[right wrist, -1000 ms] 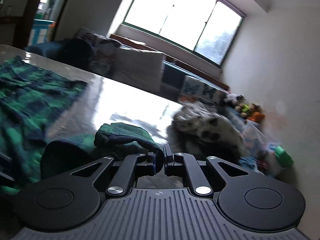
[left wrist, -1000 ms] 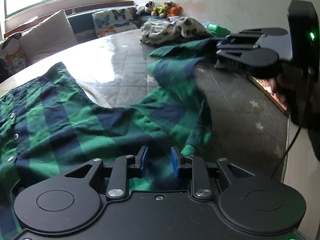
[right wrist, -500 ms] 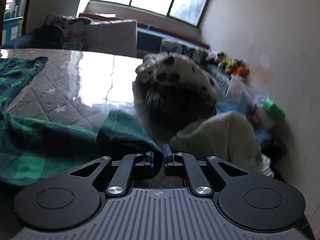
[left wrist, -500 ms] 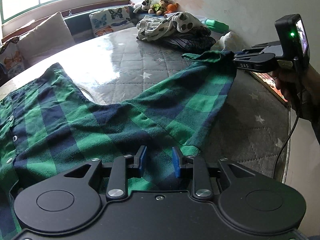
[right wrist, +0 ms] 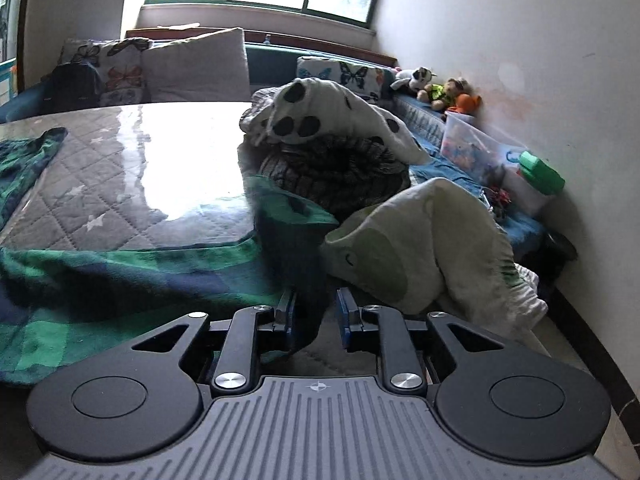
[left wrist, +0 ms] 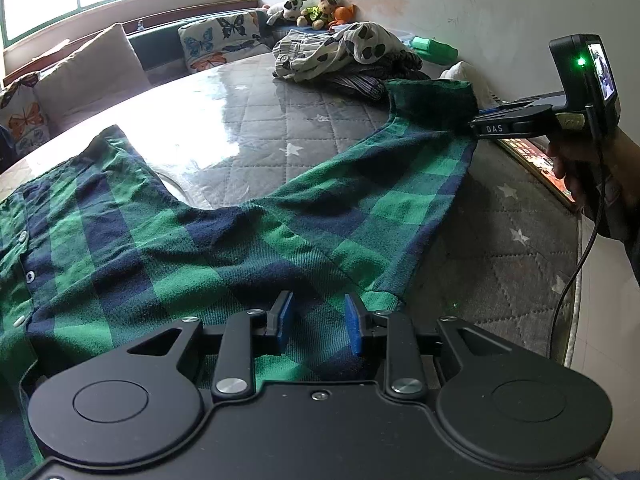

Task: Fold clothes
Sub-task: 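Pull the held sleeve out straight across the mattress with the right gripper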

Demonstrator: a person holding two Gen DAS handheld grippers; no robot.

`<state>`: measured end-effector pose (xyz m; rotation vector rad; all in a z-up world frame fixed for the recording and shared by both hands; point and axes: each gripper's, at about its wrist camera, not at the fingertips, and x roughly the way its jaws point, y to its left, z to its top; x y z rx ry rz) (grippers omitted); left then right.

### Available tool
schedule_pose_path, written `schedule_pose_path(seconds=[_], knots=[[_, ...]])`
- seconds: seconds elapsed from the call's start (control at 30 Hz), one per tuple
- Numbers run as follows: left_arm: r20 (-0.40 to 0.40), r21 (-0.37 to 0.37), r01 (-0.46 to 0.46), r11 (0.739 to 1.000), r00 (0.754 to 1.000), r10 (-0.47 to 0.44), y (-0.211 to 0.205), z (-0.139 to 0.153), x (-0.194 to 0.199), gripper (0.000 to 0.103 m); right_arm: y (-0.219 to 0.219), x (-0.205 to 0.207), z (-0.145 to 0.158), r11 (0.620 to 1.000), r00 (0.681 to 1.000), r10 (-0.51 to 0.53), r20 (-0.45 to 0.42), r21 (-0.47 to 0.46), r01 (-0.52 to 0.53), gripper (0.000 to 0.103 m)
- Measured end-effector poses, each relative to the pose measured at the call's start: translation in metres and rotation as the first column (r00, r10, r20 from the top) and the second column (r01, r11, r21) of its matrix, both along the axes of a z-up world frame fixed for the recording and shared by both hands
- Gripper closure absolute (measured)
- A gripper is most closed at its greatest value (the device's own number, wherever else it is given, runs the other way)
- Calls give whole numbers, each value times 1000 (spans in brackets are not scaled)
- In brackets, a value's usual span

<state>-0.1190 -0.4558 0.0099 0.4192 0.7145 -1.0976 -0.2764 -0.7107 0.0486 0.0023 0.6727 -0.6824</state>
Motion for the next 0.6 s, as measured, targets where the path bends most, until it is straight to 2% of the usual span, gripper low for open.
schedule_pose_path(seconds=[0.23,0.37,0.6], knots=[[2,-1,2,1000,1000,-2,0,-1,-2,69,-4,-6,6,999,999,-37,24,-25,38,83],[2,-1,0,1000,1000,0,-1,0,-2,68,2,-6,13,999,998,-25,59,-44,28,83],[-1,-1,0,1000,1000,0,-1,0,-4,66,21,16,10,993,993,114,36,-6,-114,83]])
